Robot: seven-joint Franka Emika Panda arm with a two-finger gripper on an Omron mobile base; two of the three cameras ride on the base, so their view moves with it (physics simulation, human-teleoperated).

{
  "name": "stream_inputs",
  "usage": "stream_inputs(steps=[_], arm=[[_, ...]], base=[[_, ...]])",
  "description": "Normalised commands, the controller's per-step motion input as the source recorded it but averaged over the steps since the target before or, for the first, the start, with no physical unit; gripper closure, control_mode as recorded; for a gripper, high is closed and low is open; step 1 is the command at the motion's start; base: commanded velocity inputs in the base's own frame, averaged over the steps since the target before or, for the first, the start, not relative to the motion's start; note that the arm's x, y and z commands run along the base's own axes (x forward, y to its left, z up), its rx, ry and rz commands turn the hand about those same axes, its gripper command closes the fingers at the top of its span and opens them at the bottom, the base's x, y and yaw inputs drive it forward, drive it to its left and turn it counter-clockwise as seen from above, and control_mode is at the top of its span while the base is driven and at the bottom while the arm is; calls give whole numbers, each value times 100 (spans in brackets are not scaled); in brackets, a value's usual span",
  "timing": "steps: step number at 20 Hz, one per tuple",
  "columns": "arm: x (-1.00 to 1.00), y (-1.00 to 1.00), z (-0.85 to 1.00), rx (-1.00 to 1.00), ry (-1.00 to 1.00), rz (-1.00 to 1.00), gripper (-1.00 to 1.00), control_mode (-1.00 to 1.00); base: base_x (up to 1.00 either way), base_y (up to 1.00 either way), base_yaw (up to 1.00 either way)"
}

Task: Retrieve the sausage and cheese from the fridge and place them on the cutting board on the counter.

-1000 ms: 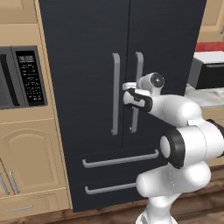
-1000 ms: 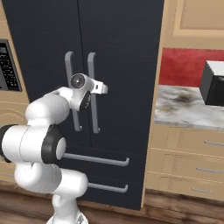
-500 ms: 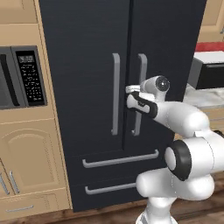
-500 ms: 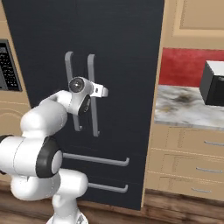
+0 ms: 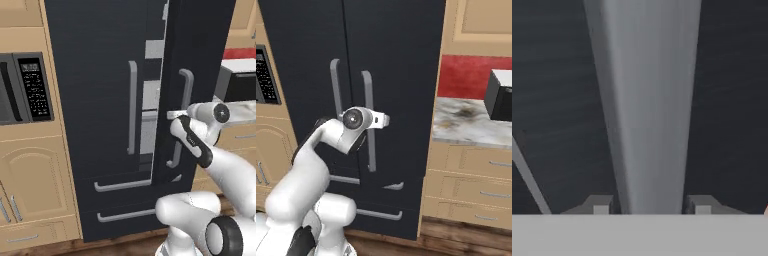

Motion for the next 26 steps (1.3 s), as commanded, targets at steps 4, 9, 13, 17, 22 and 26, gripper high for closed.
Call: stream_inputs(steps=[4, 9, 13, 17, 22, 26], arm=[[-100, -89, 0, 0, -2, 6, 100, -100], [-88, -84, 0, 0, 0, 7, 100, -100], [-11, -32, -5, 0, 3, 22, -100, -100], [19, 0, -12, 0, 8, 31, -100, -100], [-61, -1, 17, 0, -1, 13, -100, -100], [-75, 13, 42, -3, -1, -1, -100, -100]], base=[[0, 0, 0], [0, 0, 0], [0, 0, 0], [0, 0, 0], [0, 0, 0], [0, 0, 0]])
